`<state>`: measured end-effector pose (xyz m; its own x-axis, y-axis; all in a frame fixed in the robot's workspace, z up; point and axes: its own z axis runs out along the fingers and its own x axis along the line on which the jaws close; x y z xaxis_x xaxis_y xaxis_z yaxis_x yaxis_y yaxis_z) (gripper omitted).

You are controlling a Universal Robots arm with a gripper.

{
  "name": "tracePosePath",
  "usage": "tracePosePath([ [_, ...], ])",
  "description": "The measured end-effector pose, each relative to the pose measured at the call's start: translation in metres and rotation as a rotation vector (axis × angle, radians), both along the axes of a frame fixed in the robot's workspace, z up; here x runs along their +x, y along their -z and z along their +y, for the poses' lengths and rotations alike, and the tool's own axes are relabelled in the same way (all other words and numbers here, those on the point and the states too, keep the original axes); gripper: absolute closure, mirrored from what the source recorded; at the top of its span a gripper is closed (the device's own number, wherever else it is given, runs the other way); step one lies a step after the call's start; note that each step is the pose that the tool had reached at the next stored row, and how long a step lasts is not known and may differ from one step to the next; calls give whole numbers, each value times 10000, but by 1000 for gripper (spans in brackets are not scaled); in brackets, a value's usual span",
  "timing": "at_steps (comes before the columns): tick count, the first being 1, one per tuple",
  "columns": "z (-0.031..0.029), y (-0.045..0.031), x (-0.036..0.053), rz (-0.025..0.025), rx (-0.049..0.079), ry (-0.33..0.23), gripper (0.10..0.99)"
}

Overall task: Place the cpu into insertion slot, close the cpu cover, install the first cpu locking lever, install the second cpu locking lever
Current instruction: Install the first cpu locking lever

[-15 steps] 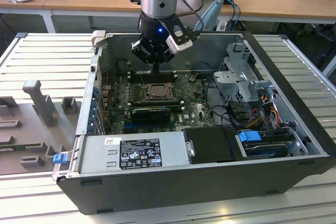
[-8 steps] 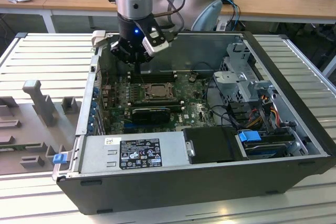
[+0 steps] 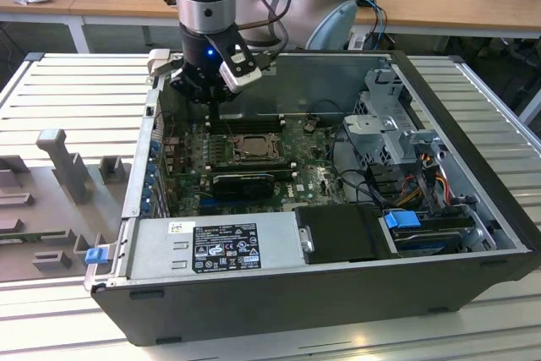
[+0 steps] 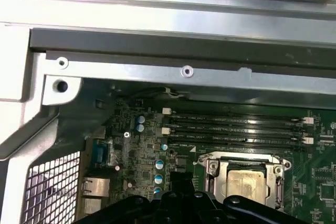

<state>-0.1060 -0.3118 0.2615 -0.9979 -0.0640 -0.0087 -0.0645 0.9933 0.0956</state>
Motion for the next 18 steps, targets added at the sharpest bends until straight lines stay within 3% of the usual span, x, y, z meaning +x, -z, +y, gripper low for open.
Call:
tracePosePath([
  [6,118,8,10,2,0,0,980],
  [9,163,17,199,7,-1,0,980],
  [15,180,50,525,27,1,0,980],
  [16,179,50,541,29,35,-1,980],
  [18,179,54,546,29,226,-2,980],
])
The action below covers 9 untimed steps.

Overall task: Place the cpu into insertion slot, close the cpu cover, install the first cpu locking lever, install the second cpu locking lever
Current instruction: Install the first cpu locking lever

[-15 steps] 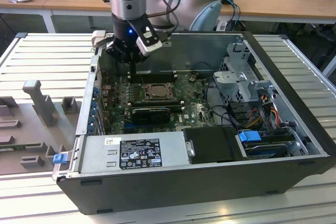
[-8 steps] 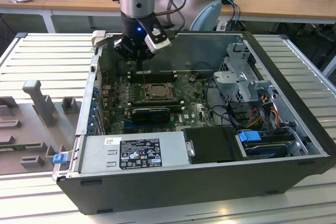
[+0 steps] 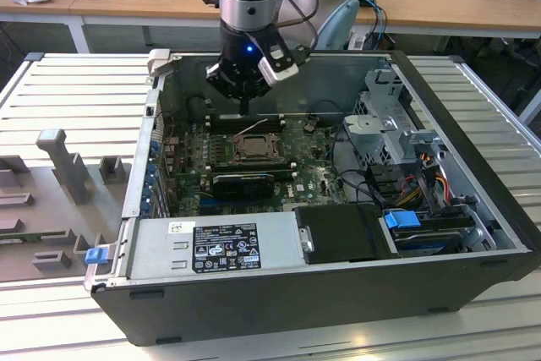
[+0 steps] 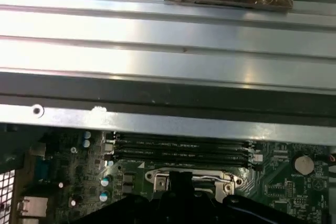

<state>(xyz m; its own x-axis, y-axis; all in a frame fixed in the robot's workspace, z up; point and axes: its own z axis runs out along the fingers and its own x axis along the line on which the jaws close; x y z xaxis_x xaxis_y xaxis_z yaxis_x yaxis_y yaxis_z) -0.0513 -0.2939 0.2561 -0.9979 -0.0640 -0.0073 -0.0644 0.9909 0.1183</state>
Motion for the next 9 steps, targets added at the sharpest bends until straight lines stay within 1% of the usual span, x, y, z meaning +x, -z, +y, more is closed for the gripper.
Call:
tracePosePath([
  [1,-2,8,1,-1,62,1,980],
  [2,-6,49,1,-5,75,19,980],
  [3,-10,120,15,-13,75,165,980],
  [4,-10,184,52,-13,75,205,980],
  [5,-10,221,79,-13,75,204,980],
  [7,-9,252,119,-13,75,204,980],
  [9,-3,268,156,-11,72,204,980],
])
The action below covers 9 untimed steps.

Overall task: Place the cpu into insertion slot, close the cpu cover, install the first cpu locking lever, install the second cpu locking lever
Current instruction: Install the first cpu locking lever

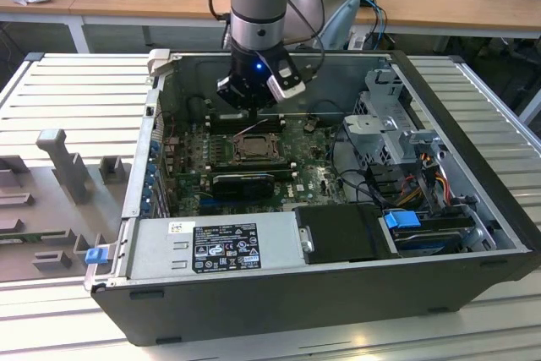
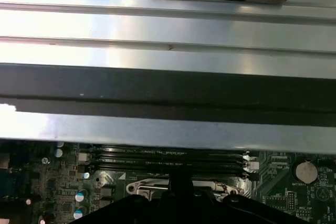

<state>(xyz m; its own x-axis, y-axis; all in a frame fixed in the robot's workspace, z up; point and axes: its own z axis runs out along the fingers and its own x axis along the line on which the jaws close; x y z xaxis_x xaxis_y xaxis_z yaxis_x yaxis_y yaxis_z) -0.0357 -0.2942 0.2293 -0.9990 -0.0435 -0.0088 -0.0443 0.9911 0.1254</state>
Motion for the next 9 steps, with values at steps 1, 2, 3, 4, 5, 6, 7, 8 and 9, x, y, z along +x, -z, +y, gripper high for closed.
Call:
tracePosePath([
  [1,6,8,14,-1,2,0,980],
  [2,9,17,21,-2,3,0,980],
  [3,13,27,30,-1,2,1,980],
  [4,15,34,34,-2,3,1,980],
  [5,16,43,39,-2,3,1,980],
  [6,17,54,45,-1,2,1,980],
  [7,17,65,52,-2,3,1,980],
  [8,17,80,61,-1,3,1,980],
  [9,17,100,75,-1,2,1,980],
])
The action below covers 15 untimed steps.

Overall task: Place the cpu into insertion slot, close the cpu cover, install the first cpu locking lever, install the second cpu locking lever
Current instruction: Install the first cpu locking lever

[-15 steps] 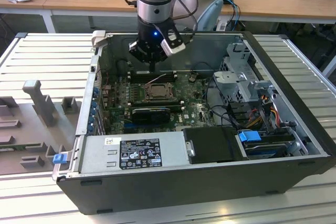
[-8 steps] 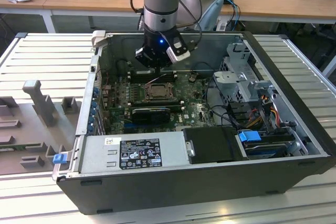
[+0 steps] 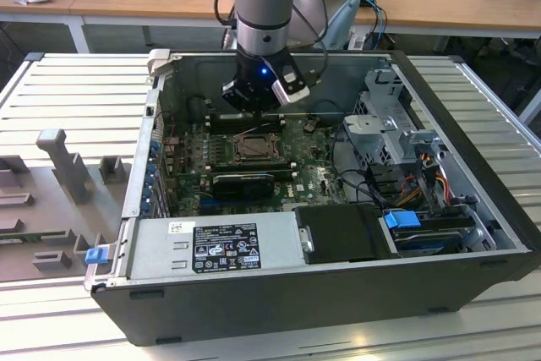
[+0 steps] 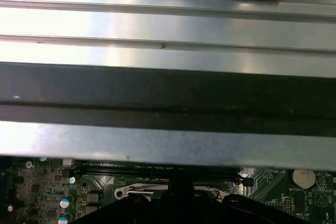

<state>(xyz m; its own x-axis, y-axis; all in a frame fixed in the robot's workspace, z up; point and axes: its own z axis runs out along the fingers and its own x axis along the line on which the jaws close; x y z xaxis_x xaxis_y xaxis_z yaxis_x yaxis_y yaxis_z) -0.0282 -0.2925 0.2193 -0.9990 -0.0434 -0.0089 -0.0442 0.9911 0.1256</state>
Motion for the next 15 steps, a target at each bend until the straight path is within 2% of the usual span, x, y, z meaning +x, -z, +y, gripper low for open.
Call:
tracePosePath([
  [5,6,55,40,0,-4,0,980],
  [8,19,78,45,-1,-73,1,980],
  [9,26,84,45,0,-136,0,980],
  [15,56,108,80,0,-166,9,980],
])
